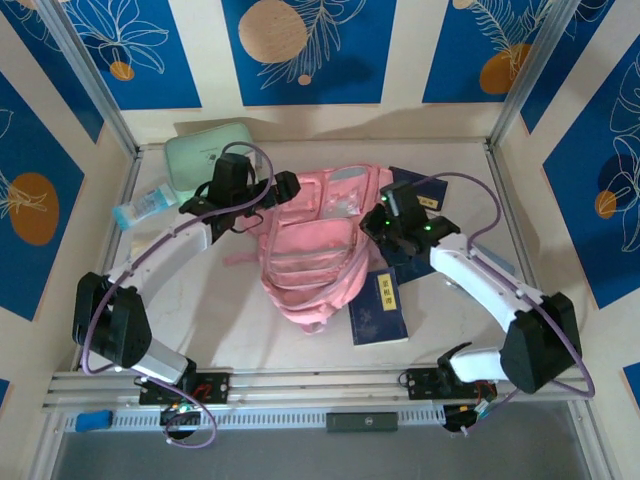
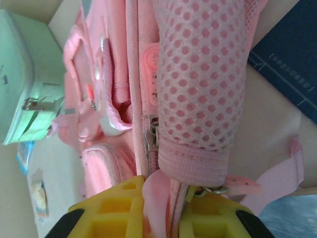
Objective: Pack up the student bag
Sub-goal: Place the student bag at the center of the table.
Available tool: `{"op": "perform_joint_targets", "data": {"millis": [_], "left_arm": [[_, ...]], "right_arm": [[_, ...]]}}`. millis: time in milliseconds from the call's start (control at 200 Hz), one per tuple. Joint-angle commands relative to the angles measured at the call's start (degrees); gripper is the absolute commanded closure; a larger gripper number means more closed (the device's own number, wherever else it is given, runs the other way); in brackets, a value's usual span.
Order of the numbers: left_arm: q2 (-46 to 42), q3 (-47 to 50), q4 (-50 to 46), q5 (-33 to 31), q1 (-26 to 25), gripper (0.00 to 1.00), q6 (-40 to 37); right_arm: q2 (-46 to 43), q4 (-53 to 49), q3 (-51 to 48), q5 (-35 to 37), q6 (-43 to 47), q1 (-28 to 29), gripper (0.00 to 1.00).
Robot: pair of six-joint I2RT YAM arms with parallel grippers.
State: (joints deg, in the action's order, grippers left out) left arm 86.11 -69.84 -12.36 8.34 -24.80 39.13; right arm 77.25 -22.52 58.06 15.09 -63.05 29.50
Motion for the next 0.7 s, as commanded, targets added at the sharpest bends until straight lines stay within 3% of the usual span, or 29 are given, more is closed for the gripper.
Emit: {"op": "perform_joint_targets", "data": {"millis": [0,110,325,485,590,695], "left_arm": [[-1.6,-1.3,-8.1,-2.4,0.5,0.01,-5.6],[-3.1,-0.1,-10.8,-1.9,0.5,0.01,-6.1],[-9.9,8.0,-14.1,-1.4,-1.3,0.01,-2.3],[-14.8,16.3,-13.9,-0.4,-6.4,0.01,2.3],[-19.3,22.0,-12.8,-3.9,-12.3,0.01,7.3],[-22.6,25.3,-15.0,-8.5,-17.5,0.01,11.3]], "right_arm": [[3.7,7.8,1.5,8.4,-6.2,3.4,1.0],[9.0,8.5,3.6,3.9,-6.4,4.1,0.94],[9.4,4.2,1.8,-6.2,2.4,4.3,0.61],[5.6,-0.5,-3.0,-18.2,8.3,-0.7,0.3],[7.1,-5.4,-2.7,-25.1,14.0,-3.7,0.25],[8.2,-7.7,-2.4,-25.5,17.7,-4.7,0.25]]}}
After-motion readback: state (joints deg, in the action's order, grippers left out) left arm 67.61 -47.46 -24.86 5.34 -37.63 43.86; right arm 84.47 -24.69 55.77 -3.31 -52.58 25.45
